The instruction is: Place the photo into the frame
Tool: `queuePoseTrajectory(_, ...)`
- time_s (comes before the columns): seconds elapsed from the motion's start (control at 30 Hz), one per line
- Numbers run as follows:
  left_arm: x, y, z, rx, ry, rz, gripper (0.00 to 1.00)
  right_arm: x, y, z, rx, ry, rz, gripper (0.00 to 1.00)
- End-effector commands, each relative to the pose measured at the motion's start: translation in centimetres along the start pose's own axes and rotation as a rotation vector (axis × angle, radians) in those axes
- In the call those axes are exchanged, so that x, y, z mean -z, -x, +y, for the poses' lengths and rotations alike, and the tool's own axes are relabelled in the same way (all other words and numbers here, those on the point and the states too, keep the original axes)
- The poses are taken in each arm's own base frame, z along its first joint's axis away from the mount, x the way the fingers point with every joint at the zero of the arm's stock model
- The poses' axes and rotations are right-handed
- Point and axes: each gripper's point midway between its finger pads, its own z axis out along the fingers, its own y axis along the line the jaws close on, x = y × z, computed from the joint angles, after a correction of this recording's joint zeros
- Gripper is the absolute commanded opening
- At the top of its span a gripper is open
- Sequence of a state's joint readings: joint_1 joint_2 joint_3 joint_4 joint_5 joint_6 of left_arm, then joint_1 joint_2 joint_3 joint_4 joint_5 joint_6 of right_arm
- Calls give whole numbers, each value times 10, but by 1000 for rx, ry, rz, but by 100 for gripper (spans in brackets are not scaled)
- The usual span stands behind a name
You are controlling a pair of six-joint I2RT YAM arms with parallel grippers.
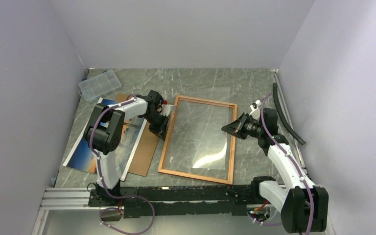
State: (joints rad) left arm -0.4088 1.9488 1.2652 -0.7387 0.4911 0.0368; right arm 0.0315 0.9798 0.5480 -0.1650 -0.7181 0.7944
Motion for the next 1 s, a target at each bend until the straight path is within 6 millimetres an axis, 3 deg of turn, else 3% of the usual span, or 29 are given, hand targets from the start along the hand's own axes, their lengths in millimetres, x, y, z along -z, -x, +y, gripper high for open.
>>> queuePoseTrajectory(0.0, 2, 2, -7, -17, -20, -15, 3, 4, 5, -1, 48, -49, -14, 0)
queuePoseTrajectory(0.8, 1, 2, -7, -17, -20, -14, 3, -9, 6, -19, 34, -69, -8, 0)
queuePoseTrajectory(0.97, 2, 3, -7, -18, -16, -20, 3, -11, 9, -32, 35, -140, -2, 19)
